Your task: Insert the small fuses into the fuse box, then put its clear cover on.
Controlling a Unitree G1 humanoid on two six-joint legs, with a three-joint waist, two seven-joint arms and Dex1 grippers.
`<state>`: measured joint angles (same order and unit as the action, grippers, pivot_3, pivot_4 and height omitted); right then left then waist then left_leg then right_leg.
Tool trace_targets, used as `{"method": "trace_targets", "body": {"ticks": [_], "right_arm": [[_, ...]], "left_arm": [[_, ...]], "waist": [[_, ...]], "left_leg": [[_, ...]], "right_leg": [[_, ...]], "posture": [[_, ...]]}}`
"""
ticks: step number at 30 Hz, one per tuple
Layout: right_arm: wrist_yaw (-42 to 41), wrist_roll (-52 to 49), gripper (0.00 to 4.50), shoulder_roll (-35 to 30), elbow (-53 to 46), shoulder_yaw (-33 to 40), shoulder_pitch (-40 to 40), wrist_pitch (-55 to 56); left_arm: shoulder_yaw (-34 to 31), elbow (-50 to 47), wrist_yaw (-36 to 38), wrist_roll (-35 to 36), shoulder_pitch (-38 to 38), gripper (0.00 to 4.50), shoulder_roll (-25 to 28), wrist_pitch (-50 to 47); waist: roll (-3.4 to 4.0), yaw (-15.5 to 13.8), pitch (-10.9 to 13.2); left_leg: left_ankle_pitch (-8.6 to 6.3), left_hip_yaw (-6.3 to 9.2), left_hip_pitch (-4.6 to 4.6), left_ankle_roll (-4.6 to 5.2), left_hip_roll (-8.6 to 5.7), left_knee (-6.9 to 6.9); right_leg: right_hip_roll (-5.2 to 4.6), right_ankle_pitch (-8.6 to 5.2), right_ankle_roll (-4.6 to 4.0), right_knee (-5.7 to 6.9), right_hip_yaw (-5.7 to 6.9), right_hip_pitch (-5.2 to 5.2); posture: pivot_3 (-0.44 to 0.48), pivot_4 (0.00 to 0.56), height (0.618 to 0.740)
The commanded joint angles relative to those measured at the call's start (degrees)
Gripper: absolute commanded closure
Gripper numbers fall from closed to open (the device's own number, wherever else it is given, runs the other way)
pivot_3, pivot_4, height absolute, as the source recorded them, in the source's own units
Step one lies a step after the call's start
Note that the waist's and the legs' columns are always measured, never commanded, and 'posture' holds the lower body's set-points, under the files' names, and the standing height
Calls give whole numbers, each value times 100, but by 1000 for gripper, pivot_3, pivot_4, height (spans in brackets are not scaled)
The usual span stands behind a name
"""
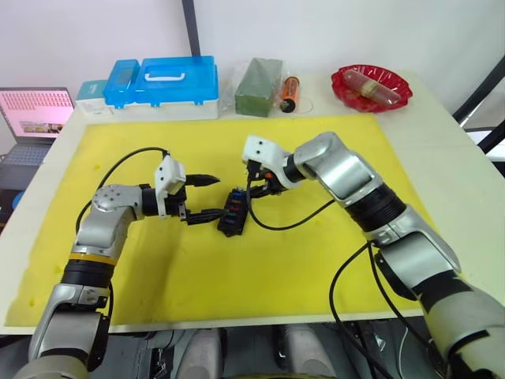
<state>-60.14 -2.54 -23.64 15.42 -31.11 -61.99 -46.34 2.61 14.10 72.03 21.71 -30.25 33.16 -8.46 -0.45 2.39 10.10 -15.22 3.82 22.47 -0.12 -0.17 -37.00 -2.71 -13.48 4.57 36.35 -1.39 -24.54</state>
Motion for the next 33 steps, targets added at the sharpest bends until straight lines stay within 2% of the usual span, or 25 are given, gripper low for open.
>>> {"method": "trace_targets", "body": {"ticks": [1,8,12,15,19,28,33], "right_arm": [[-77,-74,2412,-15,-239,239,-74,-57],[-285,-363,2412,-255,-678,672,-115,-203],[40,-499,2412,-79,-856,1033,112,27],[380,-458,3019,105,-953,1126,446,261],[599,-544,4427,286,-1149,1172,788,229],[1082,-719,4469,628,-1016,1486,1086,235],[1148,-698,4469,637,-944,1417,1161,265]], "left_arm": [[-78,-88,-4,-26,-134,0,48,61],[-73,-153,37,11,-157,0,48,31],[-64,-253,40,53,-164,0,17,-10],[-47,-297,21,59,-183,0,-14,-46],[-47,-326,40,57,-175,0,-7,-64],[-54,-335,101,34,-179,0,45,-74],[-60,-322,110,22,-184,0,62,-69]], "waist": [[0,-2,0],[0,-15,0],[0,-10,0],[-1,-4,-1],[-1,-7,0],[-1,-6,-1],[-1,-4,-1]], "left_leg": [[0,0,0,0,0,0],[0,0,0,0,0,-1],[0,1,0,0,0,0],[0,1,0,0,0,0],[0,0,0,0,-1,-1],[1,1,-1,-1,-1,-1],[0,1,-1,-1,-1,-1]], "right_leg": [[0,0,0,0,0,0],[-1,0,0,0,0,0],[0,0,0,0,0,0],[0,0,0,3,0,0],[-2,0,0,5,-1,0],[-1,0,0,7,0,0],[-1,0,0,7,0,0]], "posture": [[0,150,740],[0,150,740],[0,150,740],[0,150,740],[0,150,740],[0,150,740],[0,150,740]]}}
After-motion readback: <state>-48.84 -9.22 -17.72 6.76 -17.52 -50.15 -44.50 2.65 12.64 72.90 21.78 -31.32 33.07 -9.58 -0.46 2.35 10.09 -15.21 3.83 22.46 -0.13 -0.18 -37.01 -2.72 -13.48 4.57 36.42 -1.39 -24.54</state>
